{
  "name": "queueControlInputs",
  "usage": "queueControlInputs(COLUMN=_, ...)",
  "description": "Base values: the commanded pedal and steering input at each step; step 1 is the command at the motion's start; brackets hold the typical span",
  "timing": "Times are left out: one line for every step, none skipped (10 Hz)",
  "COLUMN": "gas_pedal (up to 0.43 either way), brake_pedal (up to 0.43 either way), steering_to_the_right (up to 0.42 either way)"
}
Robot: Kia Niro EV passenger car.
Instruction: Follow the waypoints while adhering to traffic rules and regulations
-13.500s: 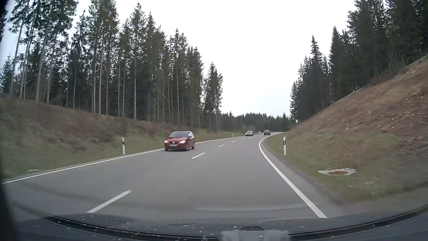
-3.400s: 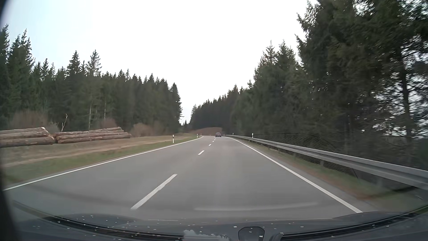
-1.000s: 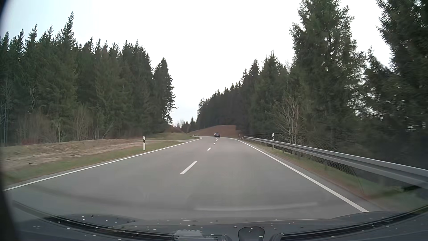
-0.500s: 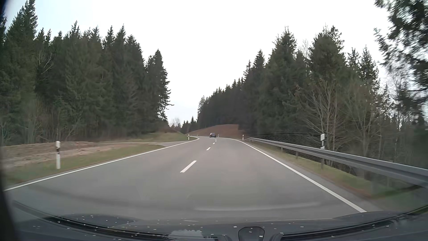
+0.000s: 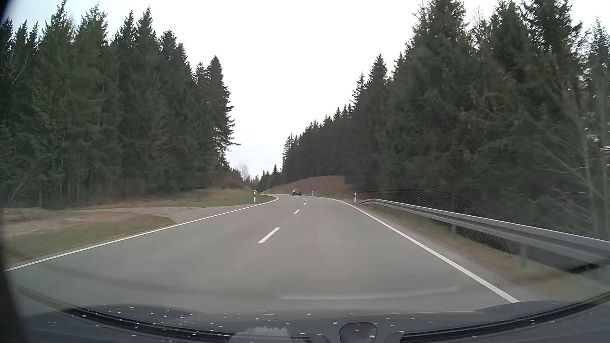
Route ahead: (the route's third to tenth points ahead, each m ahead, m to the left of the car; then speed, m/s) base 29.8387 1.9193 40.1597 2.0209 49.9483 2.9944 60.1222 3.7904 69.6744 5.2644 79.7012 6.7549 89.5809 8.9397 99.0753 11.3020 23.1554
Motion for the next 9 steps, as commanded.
queueControlInputs(gas_pedal=0.189, brake_pedal=0.0, steering_to_the_right=-0.003)
queueControlInputs(gas_pedal=0.189, brake_pedal=0.0, steering_to_the_right=-0.003)
queueControlInputs(gas_pedal=0.189, brake_pedal=0.0, steering_to_the_right=-0.004)
queueControlInputs(gas_pedal=0.189, brake_pedal=0.0, steering_to_the_right=-0.004)
queueControlInputs(gas_pedal=0.189, brake_pedal=0.0, steering_to_the_right=-0.004)
queueControlInputs(gas_pedal=0.189, brake_pedal=0.0, steering_to_the_right=-0.004)
queueControlInputs(gas_pedal=0.189, brake_pedal=0.0, steering_to_the_right=-0.004)
queueControlInputs(gas_pedal=0.189, brake_pedal=0.0, steering_to_the_right=-0.005)
queueControlInputs(gas_pedal=0.189, brake_pedal=0.0, steering_to_the_right=-0.006)
